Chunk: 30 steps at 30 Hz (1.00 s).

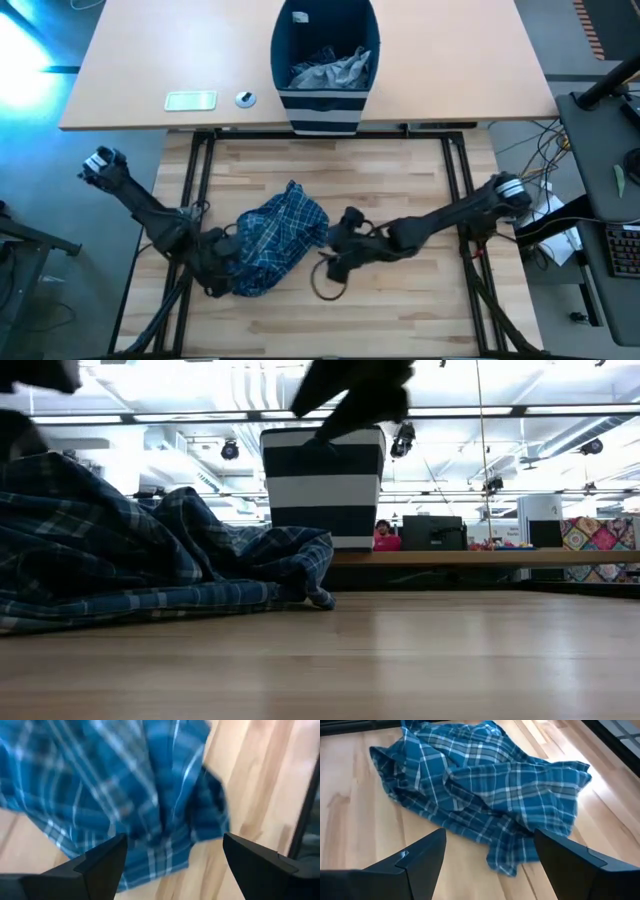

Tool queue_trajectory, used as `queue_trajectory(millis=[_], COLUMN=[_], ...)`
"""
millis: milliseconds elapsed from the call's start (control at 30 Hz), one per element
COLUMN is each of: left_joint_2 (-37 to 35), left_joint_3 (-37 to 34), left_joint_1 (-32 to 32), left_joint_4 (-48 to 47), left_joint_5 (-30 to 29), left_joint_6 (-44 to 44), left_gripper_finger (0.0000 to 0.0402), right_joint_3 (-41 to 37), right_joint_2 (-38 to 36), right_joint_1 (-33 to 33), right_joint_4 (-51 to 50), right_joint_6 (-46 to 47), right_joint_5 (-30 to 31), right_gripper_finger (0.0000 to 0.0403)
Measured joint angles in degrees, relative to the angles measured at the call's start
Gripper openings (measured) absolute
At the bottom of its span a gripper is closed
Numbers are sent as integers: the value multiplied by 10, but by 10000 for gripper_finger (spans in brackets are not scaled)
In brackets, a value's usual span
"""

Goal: Fold Laundry from Bin
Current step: Fold the blue patterned pants

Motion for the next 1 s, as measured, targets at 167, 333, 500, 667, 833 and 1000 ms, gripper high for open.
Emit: queue_trajectory(millis=[167, 333, 500, 667, 833, 1000], left_joint_2=[11, 26, 34, 30, 36, 78], left_joint_3=[-34, -56, -45, -35, -46, -63], left_joint_1=[-21, -29, -37, -40, -41, -21], left_joint_4=[22, 26, 4, -31, -21, 4], left_joint_5=[3, 5, 31, 97, 91, -9], left_joint_6=[-32, -61, -43, 3, -7, -25], left_gripper_finger=[312, 312, 312, 312, 312, 312], right_joint_3=[58, 82, 94, 115, 107, 68], right_joint_2=[72, 144, 205, 203, 122, -3], right_joint_1=[-22, -37, -42, -38, -9, 26], right_joint_4=[-5, -5, -74, -387, -634, -605], right_joint_6=[10, 75, 168, 283, 330, 343], right_joint_5=[1, 0, 0, 4, 47, 95], right_gripper_finger=[297, 296, 285, 266, 252, 249])
